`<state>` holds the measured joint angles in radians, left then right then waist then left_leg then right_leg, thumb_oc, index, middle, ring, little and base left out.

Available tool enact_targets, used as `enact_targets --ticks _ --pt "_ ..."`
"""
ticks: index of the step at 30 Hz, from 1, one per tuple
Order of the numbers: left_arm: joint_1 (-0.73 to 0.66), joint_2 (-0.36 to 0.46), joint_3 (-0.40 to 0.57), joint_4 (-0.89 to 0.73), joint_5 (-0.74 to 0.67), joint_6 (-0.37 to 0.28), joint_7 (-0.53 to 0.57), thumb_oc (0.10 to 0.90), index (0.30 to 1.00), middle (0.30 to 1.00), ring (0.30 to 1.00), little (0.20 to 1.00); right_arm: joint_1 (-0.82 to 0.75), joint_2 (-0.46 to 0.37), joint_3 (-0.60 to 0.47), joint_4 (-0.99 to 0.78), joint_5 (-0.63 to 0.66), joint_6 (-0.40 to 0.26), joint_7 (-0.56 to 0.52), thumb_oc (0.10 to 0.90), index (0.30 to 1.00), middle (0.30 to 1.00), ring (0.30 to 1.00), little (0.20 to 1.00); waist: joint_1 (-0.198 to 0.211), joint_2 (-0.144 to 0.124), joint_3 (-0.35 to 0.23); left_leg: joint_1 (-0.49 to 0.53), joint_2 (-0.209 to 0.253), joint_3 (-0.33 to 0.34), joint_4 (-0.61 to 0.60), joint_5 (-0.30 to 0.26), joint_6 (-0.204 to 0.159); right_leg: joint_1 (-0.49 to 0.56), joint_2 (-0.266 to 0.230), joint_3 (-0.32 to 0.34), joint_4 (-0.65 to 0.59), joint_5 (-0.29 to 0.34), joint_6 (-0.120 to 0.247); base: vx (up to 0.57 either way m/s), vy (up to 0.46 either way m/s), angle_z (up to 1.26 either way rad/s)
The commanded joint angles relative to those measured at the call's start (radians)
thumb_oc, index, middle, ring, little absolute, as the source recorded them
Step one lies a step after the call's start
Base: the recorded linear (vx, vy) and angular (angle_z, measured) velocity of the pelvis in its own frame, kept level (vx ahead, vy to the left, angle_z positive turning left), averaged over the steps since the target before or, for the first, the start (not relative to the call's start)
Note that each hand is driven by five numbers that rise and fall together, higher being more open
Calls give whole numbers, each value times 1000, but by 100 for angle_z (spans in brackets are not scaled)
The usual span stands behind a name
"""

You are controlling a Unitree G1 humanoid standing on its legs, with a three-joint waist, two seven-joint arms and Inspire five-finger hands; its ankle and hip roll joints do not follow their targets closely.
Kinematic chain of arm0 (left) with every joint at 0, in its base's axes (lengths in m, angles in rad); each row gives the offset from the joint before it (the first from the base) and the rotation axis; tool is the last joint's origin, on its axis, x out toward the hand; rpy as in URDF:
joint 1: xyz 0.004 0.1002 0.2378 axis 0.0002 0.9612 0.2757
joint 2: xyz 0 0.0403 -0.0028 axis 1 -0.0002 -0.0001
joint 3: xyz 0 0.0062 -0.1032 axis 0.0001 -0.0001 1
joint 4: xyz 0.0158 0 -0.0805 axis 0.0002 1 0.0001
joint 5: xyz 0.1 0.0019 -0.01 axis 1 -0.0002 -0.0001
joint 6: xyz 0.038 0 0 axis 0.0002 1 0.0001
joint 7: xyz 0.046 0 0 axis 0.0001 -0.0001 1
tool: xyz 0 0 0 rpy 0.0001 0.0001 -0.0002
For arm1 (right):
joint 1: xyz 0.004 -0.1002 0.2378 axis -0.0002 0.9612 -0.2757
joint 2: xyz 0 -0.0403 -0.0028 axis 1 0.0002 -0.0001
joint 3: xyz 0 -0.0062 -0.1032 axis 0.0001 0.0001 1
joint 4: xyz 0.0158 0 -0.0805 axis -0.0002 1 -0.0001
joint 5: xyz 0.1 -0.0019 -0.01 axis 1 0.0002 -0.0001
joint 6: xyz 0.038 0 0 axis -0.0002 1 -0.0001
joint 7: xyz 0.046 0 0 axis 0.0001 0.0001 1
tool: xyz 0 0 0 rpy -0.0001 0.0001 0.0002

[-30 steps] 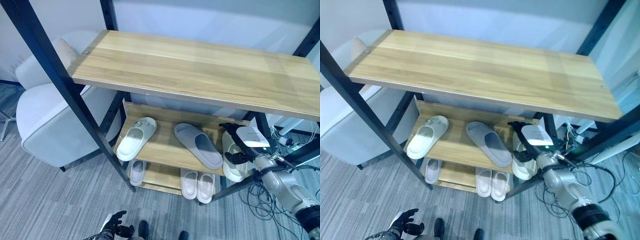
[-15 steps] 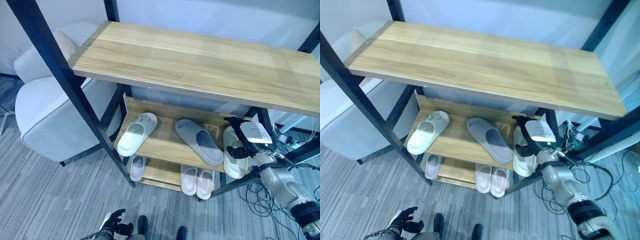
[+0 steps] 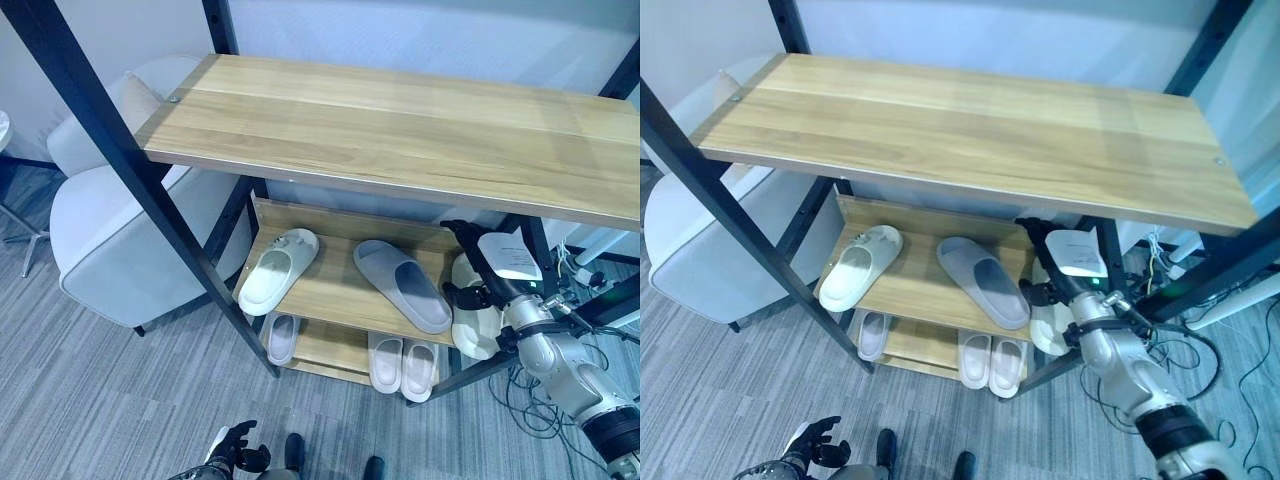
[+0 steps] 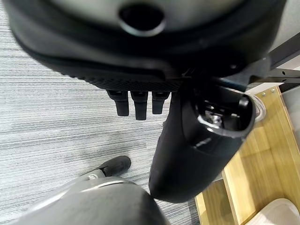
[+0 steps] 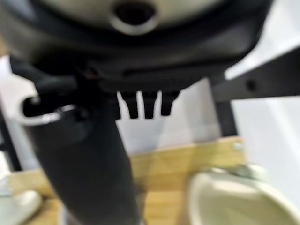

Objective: Arrange the slippers neatly on the shoe rack.

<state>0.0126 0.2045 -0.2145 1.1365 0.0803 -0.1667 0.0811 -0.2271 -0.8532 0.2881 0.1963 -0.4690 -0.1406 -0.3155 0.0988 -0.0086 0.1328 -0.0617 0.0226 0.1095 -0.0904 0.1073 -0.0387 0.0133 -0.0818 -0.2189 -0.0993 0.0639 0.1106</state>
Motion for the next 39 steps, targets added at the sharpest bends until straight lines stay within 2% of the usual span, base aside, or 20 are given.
enact_targets --ticks 1,8,18,39 --pt "40 -44 -115 77 58 12 -23 800 900 900 900 900 -136 -20 -52 -99 22 -51 -33 800 900 900 900 900 68 -40 -59 37 39 -7 3 -79 -80 9 -42 -23 12 -6 87 0 0 0" --pt "45 -44 -121 76 59 12 -24 800 900 900 900 900 -181 -22 -3 -76 33 -52 -19 800 900 900 900 900 74 -42 -57 40 40 -8 3 -79 -81 10 -44 -25 12 -5 87 0 0 0" --pt "44 -38 -137 83 49 11 -20 800 900 900 900 900 -283 -27 95 49 62 -41 -12 800 900 900 900 900 88 -54 -44 27 42 -11 3 -75 -83 0 -45 -29 12 0 88 0 0 0" --pt "31 -33 -152 73 16 10 -7 800 900 900 900 900 -384 -4 189 209 56 -12 -28 800 900 900 900 900 117 -68 -16 -4 40 -23 3 -66 -81 -25 -48 -36 12 6 89 -2 2 1"
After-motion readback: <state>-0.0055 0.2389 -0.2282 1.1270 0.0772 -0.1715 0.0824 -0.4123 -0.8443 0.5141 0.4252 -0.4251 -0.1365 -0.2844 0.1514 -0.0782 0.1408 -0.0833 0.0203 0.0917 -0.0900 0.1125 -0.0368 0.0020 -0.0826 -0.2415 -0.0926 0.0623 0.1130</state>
